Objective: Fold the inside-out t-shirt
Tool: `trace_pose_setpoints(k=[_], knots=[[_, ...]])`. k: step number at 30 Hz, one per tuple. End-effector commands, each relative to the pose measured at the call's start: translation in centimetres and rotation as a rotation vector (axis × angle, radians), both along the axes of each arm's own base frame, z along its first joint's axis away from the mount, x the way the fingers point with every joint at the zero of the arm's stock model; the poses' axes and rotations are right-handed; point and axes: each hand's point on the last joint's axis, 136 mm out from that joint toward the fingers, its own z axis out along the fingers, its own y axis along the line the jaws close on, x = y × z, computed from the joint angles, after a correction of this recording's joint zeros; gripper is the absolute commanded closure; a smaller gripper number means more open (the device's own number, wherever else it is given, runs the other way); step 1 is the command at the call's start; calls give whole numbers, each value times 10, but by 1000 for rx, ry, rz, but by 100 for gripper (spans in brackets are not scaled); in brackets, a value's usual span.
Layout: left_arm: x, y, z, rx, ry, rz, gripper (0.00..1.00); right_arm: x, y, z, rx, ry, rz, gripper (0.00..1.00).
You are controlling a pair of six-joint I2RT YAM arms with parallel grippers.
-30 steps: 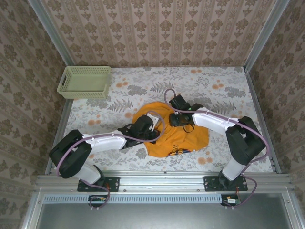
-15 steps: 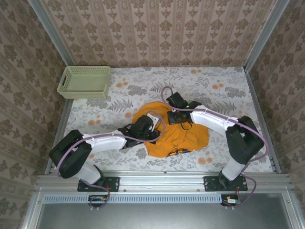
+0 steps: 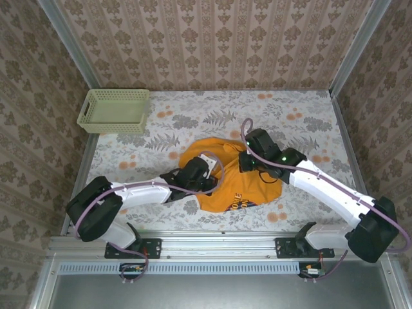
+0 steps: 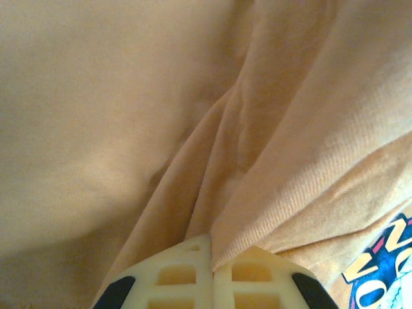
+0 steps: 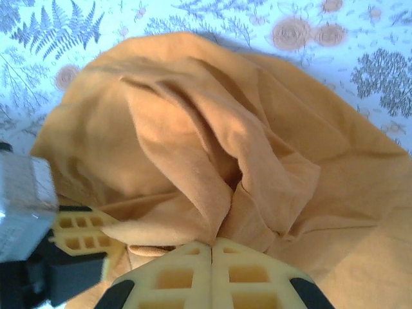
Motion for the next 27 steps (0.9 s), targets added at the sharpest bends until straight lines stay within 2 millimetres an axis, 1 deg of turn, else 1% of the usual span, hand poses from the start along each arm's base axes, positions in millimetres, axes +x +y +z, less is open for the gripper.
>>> trace_pose_setpoints(k=[1,2,3,5,6,8,10,12,14,18,21,23,27], knots=[[-3,6,14,14,-42,-4,82,-10,9,1,107,-30,45,100],[-4,7,19,13,-59,-6,75,-14,12,1,140,-32,63,100],[-6,7,26,12,-78,-12,70,-18,16,2,168,-33,77,100],[-13,4,41,18,-134,-41,57,-23,23,8,233,-43,103,100],[-16,2,49,14,-155,-55,53,-26,26,10,257,-48,117,100],[-24,-7,66,-23,-191,-108,48,-30,30,14,291,-64,133,100],[-30,-17,79,-66,-217,-151,42,-32,33,14,310,-66,147,100],[-30,-24,86,-99,-231,-166,40,-35,37,13,317,-60,164,100],[-25,-29,88,-98,-243,-161,39,-38,40,12,318,-58,183,100],[-10,-34,84,-65,-251,-129,45,-45,46,11,323,-52,220,100],[-5,-41,85,-87,-241,-128,54,-50,48,8,314,-52,245,100],[-2,-44,86,-89,-241,-119,62,-52,47,5,300,-47,250,100],[2,-48,87,-106,-236,-113,83,-54,43,-5,272,-43,248,100]])
